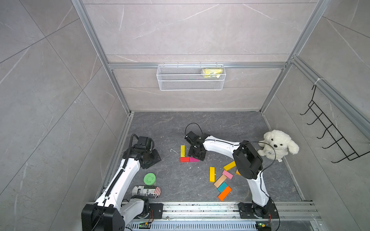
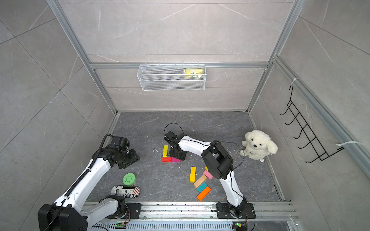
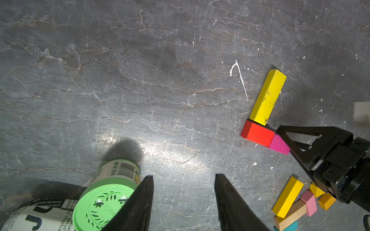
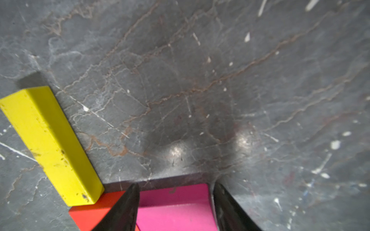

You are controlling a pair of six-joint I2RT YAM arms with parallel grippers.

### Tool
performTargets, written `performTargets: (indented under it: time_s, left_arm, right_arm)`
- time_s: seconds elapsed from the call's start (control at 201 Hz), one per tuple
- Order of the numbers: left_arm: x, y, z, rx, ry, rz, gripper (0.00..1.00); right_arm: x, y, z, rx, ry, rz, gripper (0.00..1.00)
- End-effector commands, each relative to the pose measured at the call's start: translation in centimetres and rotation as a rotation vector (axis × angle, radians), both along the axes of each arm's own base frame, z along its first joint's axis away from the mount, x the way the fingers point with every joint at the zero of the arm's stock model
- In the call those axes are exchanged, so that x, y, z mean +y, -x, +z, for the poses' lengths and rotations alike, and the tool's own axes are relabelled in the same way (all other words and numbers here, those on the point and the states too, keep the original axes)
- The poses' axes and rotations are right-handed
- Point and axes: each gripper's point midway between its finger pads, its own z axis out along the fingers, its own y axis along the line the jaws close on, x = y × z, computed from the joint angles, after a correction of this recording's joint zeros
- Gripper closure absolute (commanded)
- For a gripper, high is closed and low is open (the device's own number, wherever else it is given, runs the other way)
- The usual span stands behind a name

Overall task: Assemble the letter h with building blocks
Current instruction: Assemble the building block at the center of the board.

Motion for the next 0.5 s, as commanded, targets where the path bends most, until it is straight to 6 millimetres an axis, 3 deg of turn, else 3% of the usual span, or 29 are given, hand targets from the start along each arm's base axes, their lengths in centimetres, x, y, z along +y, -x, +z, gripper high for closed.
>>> performTargets:
  time_s: [0.0,0.095,0.229,0.398,0.498]
  left_arm:
    - [0.0,0.0,0.4,-0.023,-0.002,-0.023,0.46]
    - [0.0,0.0,0.4,-0.023,-0.001,-0.023,0.46]
    - [0.0,0.0,1.0,-0.033,-0.002,-0.028,0.46]
    - [-0.2,-0.2,2.1,-0.056,0.009,-0.037,0.46]
    - [-0.5,-0.3,2.4,-0.064,0.022,-0.04,0.46]
  right_arm:
    - [-0.4,0.0,2.0,-0.047,0.005,-0.008,0.33]
    - [-1.5,-0.1,3.1,-0.068,0.058,0.012,0.27]
    - [-4.4,0.3,5.6,-0.13,0.153,0.057,0.23]
    - [-9.3,3.8,6.9,-0.145,0.22,0.108,0.17]
    - [-9.8,6.8,5.5,-0.09,0.148,0.203,0.15]
